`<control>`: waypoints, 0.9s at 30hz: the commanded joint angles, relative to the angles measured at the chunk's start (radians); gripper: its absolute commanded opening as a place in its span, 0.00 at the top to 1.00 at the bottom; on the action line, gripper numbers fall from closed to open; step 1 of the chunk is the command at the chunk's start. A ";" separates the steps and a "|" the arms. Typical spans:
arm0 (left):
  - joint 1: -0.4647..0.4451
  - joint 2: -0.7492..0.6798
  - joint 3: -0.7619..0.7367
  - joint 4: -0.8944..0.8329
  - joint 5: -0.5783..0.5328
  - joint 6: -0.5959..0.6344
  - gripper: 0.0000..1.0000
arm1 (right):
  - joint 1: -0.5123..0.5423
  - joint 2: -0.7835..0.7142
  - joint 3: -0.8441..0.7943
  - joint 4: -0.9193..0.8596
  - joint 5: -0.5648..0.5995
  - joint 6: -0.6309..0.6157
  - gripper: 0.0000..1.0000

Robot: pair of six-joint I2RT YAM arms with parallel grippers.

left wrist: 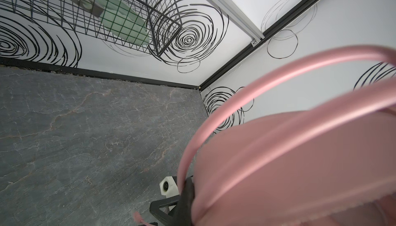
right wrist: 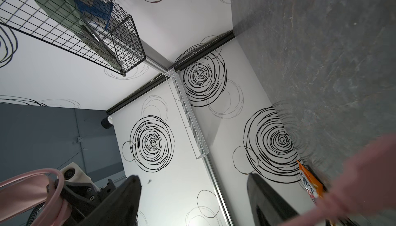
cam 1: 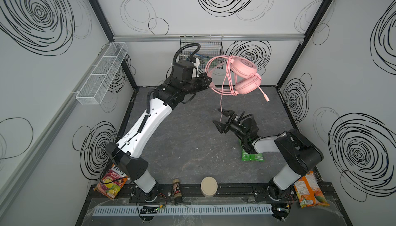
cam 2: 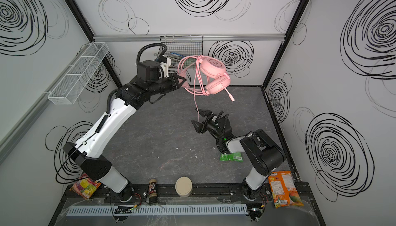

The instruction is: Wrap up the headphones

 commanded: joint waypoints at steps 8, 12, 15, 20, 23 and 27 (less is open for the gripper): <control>0.002 -0.131 -0.057 0.164 0.025 -0.050 1.00 | -0.021 0.002 -0.008 0.072 -0.018 0.077 0.74; 0.010 -0.150 -0.064 0.159 0.035 -0.049 1.00 | -0.026 0.015 -0.009 0.084 -0.024 0.059 0.95; 0.019 -0.161 -0.068 0.157 0.054 -0.050 1.00 | -0.043 0.029 0.003 0.083 -0.043 0.028 1.00; 0.034 -0.178 -0.046 0.076 0.041 -0.010 1.00 | -0.109 0.031 0.037 0.063 -0.084 -0.070 1.00; 0.056 -0.184 -0.007 -0.014 0.018 0.041 1.00 | -0.181 -0.035 0.049 -0.069 -0.118 -0.168 1.00; 0.105 -0.223 -0.027 -0.021 0.051 0.068 1.00 | -0.282 -0.112 0.097 -0.250 -0.167 -0.306 1.00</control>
